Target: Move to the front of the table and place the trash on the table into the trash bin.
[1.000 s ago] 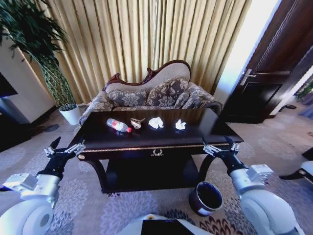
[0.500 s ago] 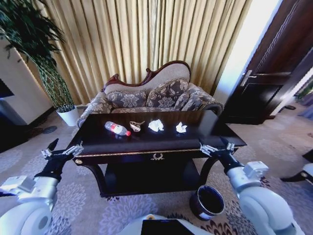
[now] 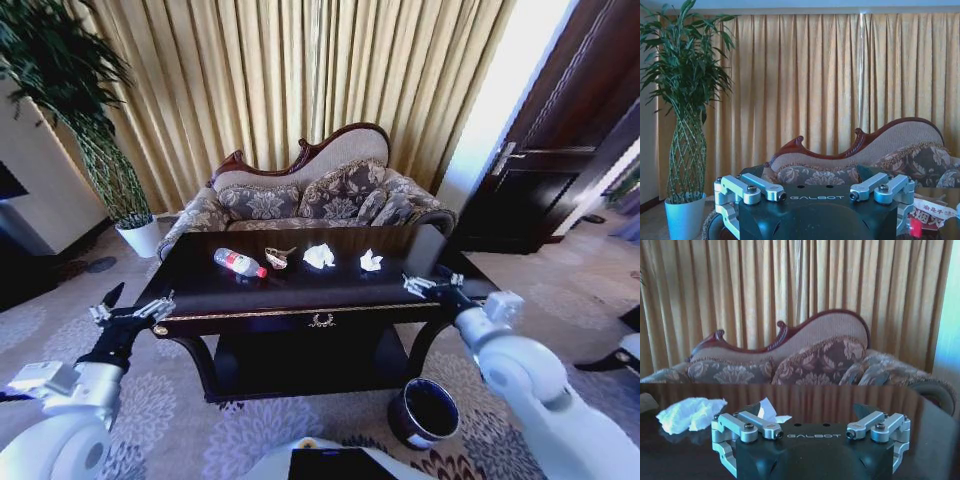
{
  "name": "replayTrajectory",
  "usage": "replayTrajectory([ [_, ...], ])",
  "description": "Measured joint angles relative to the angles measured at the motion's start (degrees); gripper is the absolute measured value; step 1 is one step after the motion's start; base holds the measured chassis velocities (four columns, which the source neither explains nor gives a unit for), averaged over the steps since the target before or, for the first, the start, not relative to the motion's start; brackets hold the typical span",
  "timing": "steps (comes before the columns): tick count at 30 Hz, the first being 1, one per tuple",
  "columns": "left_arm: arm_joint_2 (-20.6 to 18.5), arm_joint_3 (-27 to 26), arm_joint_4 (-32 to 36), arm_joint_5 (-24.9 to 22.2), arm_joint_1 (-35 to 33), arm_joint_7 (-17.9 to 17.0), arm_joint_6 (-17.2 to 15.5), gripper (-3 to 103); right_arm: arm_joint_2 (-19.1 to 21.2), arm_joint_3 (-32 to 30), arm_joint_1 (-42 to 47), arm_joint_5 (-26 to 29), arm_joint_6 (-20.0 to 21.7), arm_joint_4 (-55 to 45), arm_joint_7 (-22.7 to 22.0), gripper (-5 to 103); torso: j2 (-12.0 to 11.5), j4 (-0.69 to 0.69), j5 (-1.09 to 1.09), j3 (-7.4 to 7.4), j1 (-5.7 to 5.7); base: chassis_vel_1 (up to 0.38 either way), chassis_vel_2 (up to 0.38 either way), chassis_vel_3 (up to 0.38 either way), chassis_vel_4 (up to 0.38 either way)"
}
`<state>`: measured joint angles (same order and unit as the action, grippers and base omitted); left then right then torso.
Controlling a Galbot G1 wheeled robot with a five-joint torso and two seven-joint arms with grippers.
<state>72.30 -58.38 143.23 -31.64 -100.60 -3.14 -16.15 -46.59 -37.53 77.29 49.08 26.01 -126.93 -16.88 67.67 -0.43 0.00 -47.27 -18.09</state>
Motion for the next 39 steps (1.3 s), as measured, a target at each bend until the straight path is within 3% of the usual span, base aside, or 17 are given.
replayTrajectory([
  [8, -1.59, 2.14, 0.00, 0.17, 1.82, -4.79, -3.21, 100, 1.90, 10.24, -9.75, 4.21, 2.68, 5.49, -3.17, 100, 0.00, 0.00, 0.00, 0.00, 0.00, 0.000, 0.000, 0.000, 0.000],
  [14, -2.44, 0.73, 0.00, -1.33, 2.09, -4.97, -4.32, 100, 1.63, 15.60, -16.09, 7.47, 3.23, 7.83, -3.40, 100, 0.00, -0.01, -0.01, 0.00, 0.00, 0.000, 0.000, 0.000, 0.000],
  [24, -1.63, 0.51, 0.00, -0.86, 2.25, -4.72, -4.23, 100, -1.22, 25.14, -26.79, 7.54, 3.52, 15.21, -5.11, 100, 0.00, 0.00, -0.01, 0.00, 0.00, 0.000, 0.000, 0.000, 0.000],
  [39, -0.42, 0.39, 0.00, -1.46, 2.96, -4.36, -2.96, 100, -4.53, 30.56, -31.53, 3.85, 3.66, 23.81, -4.53, 100, 0.00, 0.00, 0.00, 0.01, 0.00, 0.000, 0.000, 0.000, 0.000],
])
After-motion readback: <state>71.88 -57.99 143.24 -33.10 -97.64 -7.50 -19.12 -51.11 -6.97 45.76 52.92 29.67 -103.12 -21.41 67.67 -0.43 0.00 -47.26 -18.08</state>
